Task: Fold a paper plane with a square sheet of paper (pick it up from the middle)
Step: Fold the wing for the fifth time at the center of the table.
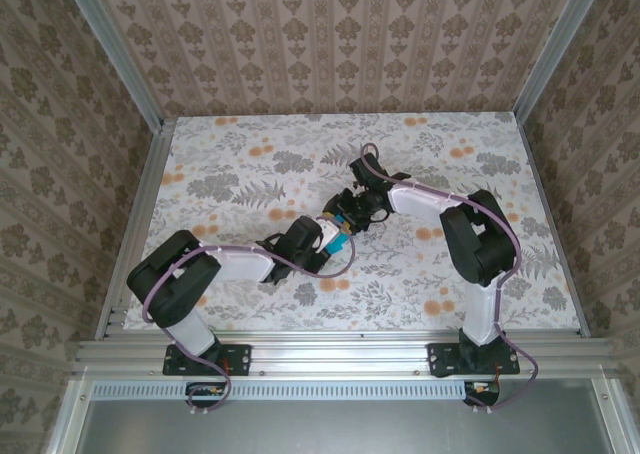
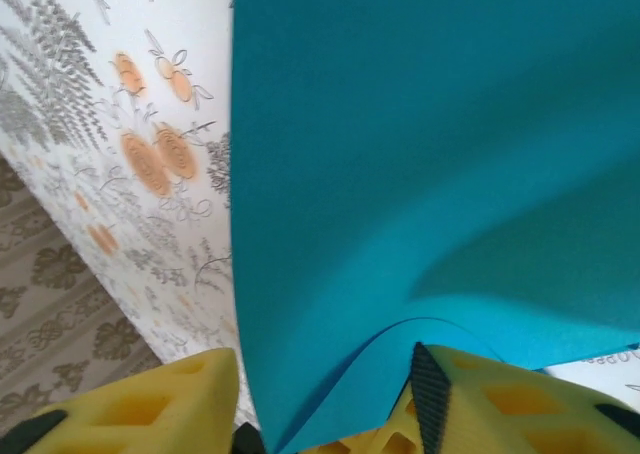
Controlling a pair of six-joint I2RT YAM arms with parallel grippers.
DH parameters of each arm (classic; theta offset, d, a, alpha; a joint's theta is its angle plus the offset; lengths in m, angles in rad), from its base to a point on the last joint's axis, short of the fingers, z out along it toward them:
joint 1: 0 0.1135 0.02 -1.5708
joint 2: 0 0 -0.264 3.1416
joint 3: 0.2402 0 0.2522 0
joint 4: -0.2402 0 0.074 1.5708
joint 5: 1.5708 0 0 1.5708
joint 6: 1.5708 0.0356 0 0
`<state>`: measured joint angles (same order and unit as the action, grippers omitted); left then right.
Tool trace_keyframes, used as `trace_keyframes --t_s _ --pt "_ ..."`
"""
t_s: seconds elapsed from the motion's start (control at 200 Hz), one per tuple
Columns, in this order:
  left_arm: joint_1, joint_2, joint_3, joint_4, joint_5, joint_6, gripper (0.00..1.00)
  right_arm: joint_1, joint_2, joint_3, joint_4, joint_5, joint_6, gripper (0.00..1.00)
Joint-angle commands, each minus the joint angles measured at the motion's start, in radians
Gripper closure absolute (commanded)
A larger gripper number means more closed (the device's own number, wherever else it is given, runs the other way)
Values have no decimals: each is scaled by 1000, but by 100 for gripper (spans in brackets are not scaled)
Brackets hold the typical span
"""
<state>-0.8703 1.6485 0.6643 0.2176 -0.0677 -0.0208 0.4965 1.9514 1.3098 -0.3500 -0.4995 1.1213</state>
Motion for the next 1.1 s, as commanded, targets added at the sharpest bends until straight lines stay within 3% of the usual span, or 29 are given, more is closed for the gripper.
trace_keyframes --t_s 0.0,0.13,0.54,0.65,0.81,1.095 --pt "-9 33 19 -65 -30 31 100 5 14 44 -123 45 -36 56" --pt "-9 34 24 -77 -40 24 100 8 2 52 -159 80 -56 69" --pt "-8 24 27 -84 -42 -11 96 16 0 53 -164 98 -87 84" --pt "-9 9 23 -85 -38 -22 94 16 -3 49 -157 111 -111 83" --pt "-8 2 24 -90 -37 -26 93 16 -16 32 -104 72 -122 70" --pt "-8 3 27 -89 -34 -35 93 16 -47 -39 24 -1 -87 74"
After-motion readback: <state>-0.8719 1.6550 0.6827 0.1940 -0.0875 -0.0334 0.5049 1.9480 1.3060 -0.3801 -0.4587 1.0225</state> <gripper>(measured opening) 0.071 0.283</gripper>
